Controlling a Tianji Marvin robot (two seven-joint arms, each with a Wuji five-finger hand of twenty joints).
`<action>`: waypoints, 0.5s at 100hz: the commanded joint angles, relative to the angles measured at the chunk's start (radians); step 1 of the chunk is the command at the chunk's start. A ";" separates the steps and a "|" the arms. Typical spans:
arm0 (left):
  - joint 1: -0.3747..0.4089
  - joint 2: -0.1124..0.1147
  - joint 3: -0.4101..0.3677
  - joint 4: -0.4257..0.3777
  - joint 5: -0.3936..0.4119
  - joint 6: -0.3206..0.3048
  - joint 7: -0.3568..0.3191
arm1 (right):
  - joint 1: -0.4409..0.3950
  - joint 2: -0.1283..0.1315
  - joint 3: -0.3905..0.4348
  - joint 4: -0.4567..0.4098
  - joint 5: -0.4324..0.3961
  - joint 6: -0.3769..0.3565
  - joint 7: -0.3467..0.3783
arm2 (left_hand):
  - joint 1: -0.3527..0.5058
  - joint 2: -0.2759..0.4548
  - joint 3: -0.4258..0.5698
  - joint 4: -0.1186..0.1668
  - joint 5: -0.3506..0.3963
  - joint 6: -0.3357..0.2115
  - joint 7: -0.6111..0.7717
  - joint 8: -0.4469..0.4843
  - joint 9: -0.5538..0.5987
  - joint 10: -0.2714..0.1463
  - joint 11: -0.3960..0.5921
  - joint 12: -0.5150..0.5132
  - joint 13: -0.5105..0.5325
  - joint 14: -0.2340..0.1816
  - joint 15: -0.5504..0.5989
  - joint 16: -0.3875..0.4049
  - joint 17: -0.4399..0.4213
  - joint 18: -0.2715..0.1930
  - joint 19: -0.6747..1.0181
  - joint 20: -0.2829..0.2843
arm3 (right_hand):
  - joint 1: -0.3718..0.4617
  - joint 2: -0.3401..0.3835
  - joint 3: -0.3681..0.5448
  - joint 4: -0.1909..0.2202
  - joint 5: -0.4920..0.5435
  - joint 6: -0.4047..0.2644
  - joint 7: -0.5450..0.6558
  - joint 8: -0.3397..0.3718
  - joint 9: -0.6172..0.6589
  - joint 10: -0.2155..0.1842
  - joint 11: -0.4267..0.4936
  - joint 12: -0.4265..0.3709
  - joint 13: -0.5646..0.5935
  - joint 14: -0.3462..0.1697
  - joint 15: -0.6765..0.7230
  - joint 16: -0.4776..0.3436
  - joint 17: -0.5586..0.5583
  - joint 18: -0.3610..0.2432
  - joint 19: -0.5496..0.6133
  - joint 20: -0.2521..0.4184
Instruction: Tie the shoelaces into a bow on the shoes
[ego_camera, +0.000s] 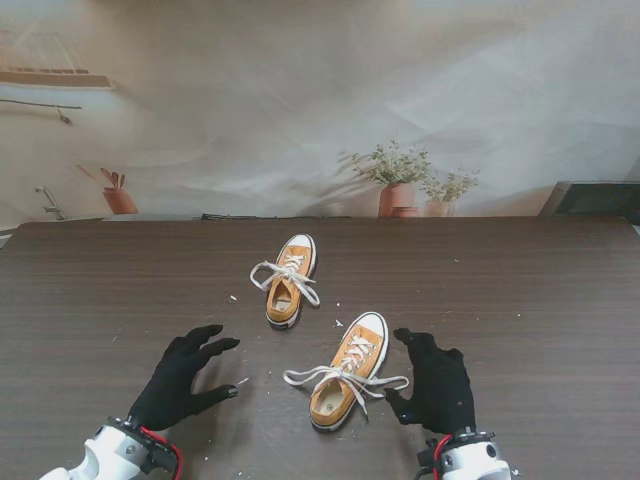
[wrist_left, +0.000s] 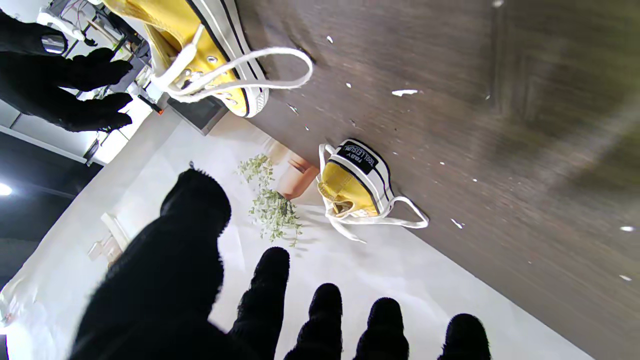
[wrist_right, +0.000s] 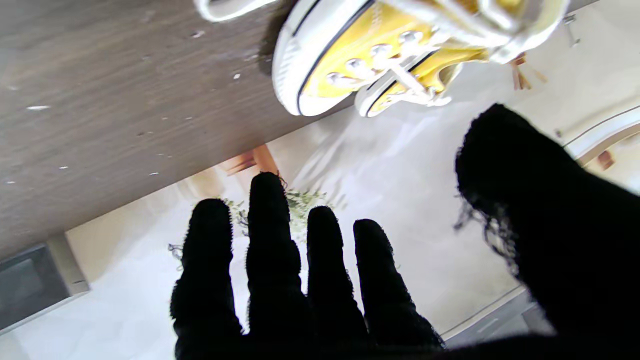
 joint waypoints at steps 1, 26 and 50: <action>0.025 -0.003 -0.004 -0.015 -0.014 -0.005 -0.010 | 0.023 0.005 -0.029 -0.009 -0.018 0.013 0.019 | -0.012 0.029 -0.038 0.002 0.028 -0.012 -0.014 -0.004 0.004 -0.009 0.006 -0.014 0.009 -0.011 -0.019 -0.027 -0.011 -0.055 -0.018 -0.018 | -0.038 0.006 -0.030 -0.028 -0.003 -0.004 -0.009 -0.022 0.016 0.013 -0.012 -0.009 -0.016 0.012 -0.020 -0.020 -0.020 -0.017 -0.018 -0.012; 0.070 -0.007 -0.011 -0.040 0.001 -0.005 0.016 | 0.148 0.018 -0.189 0.057 -0.083 0.116 0.034 | -0.005 0.041 -0.058 0.004 0.038 -0.009 -0.021 -0.002 0.009 -0.001 0.006 -0.018 0.010 -0.003 -0.022 -0.023 -0.012 -0.050 -0.021 -0.034 | -0.045 0.026 -0.039 -0.021 0.001 -0.002 -0.016 -0.025 0.019 0.013 -0.010 -0.005 -0.020 0.012 -0.024 -0.021 -0.023 -0.017 -0.015 -0.011; 0.098 -0.008 -0.024 -0.048 0.027 0.004 0.030 | 0.231 0.023 -0.291 0.118 -0.108 0.199 0.065 | 0.006 0.053 -0.080 0.006 0.050 -0.004 -0.025 -0.001 0.014 0.005 0.004 -0.020 0.009 0.004 -0.023 -0.021 -0.011 -0.046 -0.023 -0.048 | -0.077 0.061 -0.070 -0.019 -0.002 -0.005 -0.016 -0.026 0.000 0.019 -0.009 -0.002 -0.039 0.019 -0.032 -0.024 -0.036 -0.019 -0.016 -0.011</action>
